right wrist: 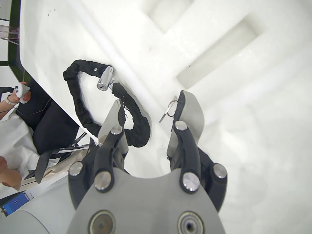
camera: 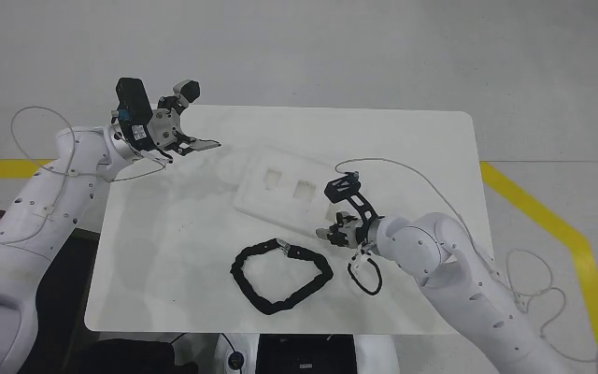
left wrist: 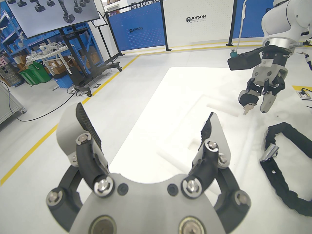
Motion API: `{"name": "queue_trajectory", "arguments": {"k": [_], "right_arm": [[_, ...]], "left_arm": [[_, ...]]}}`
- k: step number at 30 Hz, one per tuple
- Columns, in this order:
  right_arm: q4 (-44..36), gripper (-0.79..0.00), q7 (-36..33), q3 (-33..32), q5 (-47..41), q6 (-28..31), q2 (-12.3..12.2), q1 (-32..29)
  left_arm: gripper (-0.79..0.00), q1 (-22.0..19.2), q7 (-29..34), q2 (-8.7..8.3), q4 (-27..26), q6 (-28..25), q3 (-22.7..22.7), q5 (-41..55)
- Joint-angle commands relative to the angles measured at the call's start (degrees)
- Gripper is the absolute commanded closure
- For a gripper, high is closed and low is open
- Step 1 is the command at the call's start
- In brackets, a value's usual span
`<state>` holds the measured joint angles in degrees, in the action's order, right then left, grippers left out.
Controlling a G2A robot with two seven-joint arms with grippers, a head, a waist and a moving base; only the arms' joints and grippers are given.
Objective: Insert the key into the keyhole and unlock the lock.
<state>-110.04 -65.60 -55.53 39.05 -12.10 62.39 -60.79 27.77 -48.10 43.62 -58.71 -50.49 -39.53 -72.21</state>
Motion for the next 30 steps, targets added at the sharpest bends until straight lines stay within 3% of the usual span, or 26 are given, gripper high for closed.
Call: {"name": "queue_trajectory", "arguments": {"k": [1, 12, 21, 25, 30], "right_arm": [[0.0, -0.329, -0.3, 0.3, 1.1, -0.5, 0.0, 0.1], [0.2, -0.185, -1.5, 1.1, 4.4, -2.7, 0.3, 0.7], [1.0, -0.123, -1.8, 1.8, 4.6, -2.7, 0.7, 1.1], [1.6, 0.000, -1.8, 1.9, 4.8, -3.0, 0.9, 1.4], [1.7, 0.000, -2.0, 1.7, 5.7, -3.6, 1.0, 1.7]], "left_arm": [[-0.785, 0.0, 0.0, 0.00, 0.0, 0.0, 0.0, 0.0], [-0.785, 0.0, 0.0, 0.00, 0.0, 0.0, 0.0, 0.0], [-0.785, 0.0, 0.0, 0.00, 0.0, 0.0, 0.0, 0.0], [-0.785, 0.0, 0.0, 0.00, 0.0, 0.0, 0.0, 0.0], [-0.785, 0.0, 0.0, 0.00, 0.0, 0.0, 0.0, 0.0]]}}
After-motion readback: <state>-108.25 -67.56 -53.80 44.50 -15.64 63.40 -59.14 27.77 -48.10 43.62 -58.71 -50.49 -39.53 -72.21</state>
